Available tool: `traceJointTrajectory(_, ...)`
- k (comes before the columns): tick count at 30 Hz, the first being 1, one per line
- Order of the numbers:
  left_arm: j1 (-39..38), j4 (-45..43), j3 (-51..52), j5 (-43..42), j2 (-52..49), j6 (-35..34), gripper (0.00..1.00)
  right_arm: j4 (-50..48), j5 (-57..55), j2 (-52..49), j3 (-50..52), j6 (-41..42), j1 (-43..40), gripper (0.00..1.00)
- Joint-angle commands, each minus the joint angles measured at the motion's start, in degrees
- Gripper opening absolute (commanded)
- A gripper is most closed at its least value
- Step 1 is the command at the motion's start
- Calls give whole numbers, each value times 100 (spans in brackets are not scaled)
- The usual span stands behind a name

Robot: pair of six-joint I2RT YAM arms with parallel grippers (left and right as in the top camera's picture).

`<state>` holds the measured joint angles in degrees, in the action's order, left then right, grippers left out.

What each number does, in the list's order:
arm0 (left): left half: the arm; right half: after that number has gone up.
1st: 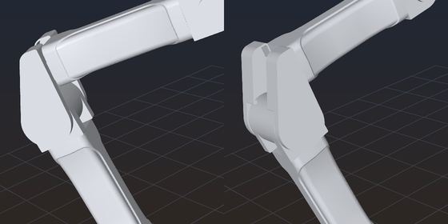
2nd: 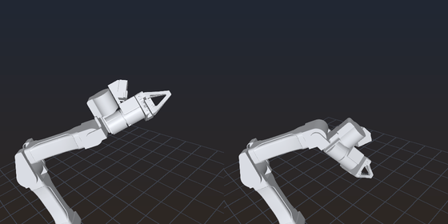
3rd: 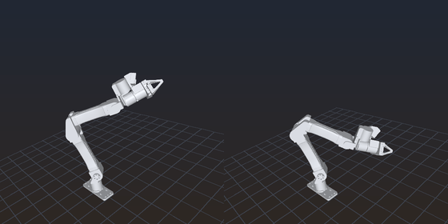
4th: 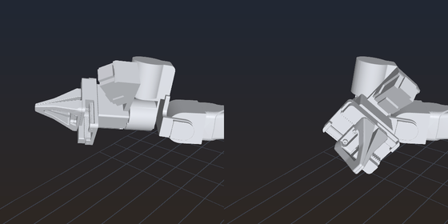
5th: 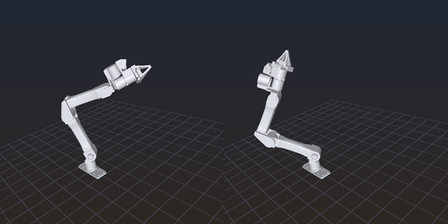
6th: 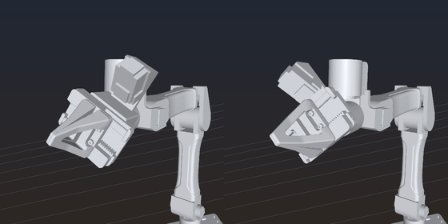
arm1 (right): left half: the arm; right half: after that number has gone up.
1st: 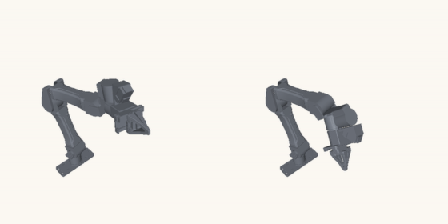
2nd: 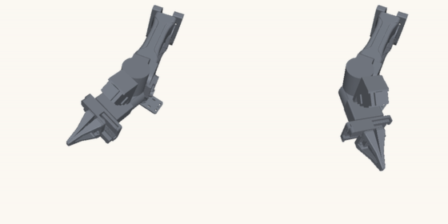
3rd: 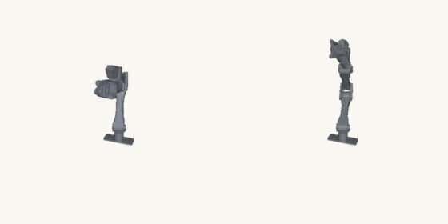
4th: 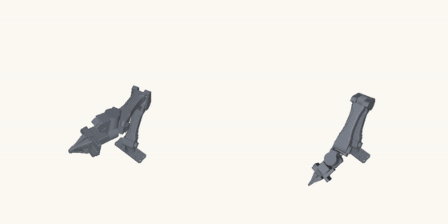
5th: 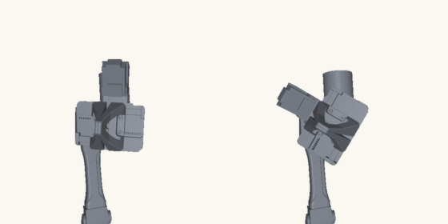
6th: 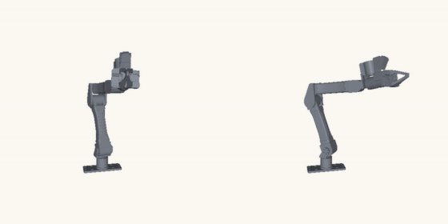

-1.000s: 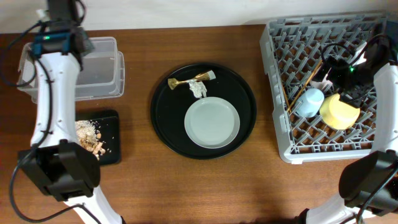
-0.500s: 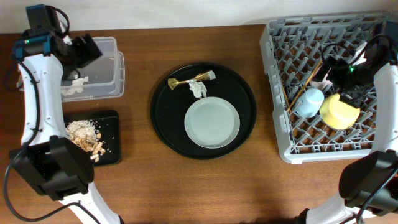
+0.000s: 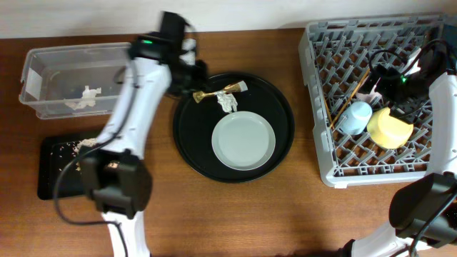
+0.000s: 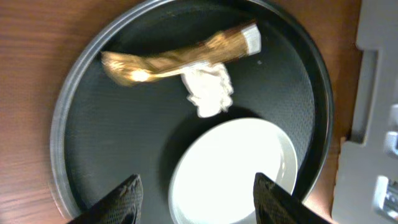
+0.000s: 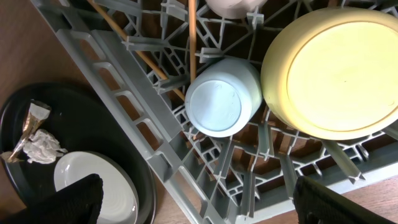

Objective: Sort waste into correct bins and load items into the dishwasher rack
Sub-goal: 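Move the left gripper back and grasp the remaining tissue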

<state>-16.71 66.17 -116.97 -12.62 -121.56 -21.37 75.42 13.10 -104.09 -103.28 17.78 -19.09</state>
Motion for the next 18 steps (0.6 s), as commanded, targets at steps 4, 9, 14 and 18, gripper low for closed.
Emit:
traceJointTrajectory(4, -664, -654, -2, 369, -909, -800, 56, 2, -28, 48, -50, -13, -7, 98)
traceJointTrajectory(9, -940, -914, -2, 1016, -1250, -1123, 54, 2, -26, 48, -50, -13, -7, 98)
traceJointTrajectory(14, -975, -887, -2, 1569, -1349, -1405, 46, 2, -26, 48, -50, -13, -7, 98)
traceJointTrajectory(18, -981, -866, -2, 2048, -1399, -1836, 43, 2, -26, 48, -50, -13, -7, 98)
